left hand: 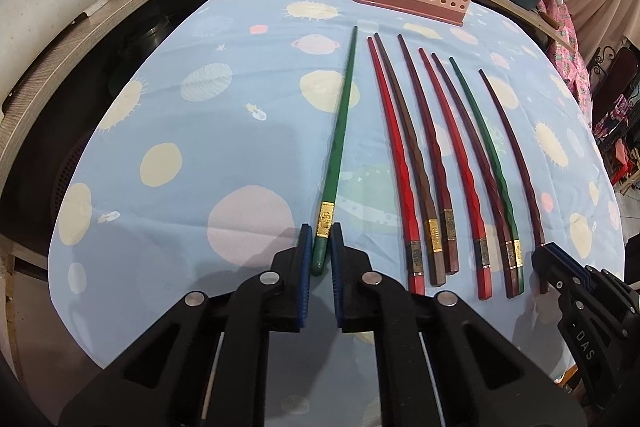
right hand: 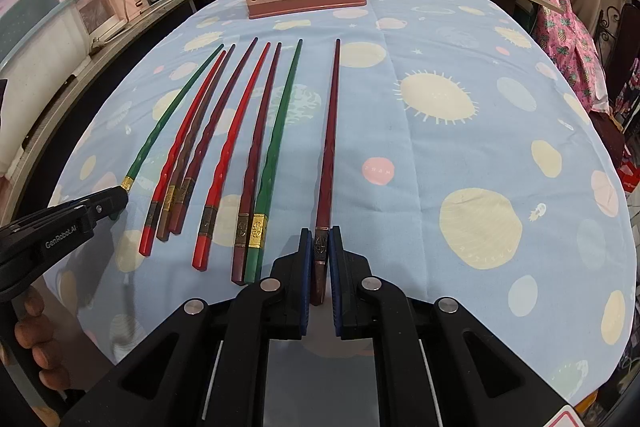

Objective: Organize utensils
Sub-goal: 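Grasp a brown chopstick with the right tool while the left tool grasps a green one, then carry both chopsticks up and drop them into the pink holder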

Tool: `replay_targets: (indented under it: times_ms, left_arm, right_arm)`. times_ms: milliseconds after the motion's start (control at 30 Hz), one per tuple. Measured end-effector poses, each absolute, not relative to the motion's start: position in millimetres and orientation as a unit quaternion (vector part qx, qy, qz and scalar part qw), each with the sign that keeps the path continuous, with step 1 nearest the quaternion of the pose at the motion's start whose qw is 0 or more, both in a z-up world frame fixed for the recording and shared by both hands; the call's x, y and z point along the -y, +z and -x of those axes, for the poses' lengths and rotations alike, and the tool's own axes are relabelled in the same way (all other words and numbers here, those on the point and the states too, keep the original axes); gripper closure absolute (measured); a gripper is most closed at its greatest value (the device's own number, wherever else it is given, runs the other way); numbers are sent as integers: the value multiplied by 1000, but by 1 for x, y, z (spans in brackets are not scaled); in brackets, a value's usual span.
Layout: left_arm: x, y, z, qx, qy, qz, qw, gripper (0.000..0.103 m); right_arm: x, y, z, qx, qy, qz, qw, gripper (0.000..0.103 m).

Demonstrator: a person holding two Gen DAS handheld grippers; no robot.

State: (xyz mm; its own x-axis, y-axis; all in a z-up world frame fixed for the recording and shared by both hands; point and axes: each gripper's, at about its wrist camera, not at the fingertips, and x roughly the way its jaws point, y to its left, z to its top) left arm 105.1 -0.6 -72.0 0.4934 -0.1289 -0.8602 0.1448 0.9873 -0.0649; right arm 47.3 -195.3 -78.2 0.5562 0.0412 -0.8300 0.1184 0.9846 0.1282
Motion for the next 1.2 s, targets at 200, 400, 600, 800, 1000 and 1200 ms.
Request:
replay_targets:
  times_ms: [200, 400, 600, 800, 1000, 1200]
  left_arm:
    - [-1, -66, -104, -495, -78, -10, 865, 95]
    - [-4, -46, -101, -481, -78, -7, 873, 96]
    - [-6, -15, -103, -459, -81, 2, 885, 96]
    - [-11, 23, -111, -425, -82, 15, 901, 96]
    - [-13, 63, -127, -382, -80, 23, 920, 96]
    - [-10, 98, -152, -345, -80, 31, 935, 96]
  right_arm:
    - [200, -74, -46, -469, -25, -88, 879, 95]
    - [212, -58, -43, -454, -32, -94, 885, 96]
    - [221, -29, -44, -426, -28, -109, 898, 96]
    - [228, 9, -52, -389, -23, -109, 915, 96]
    - [237, 44, -69, -350, -22, -103, 931, 96]
    - [248, 71, -93, -322, -20, -108, 940, 96]
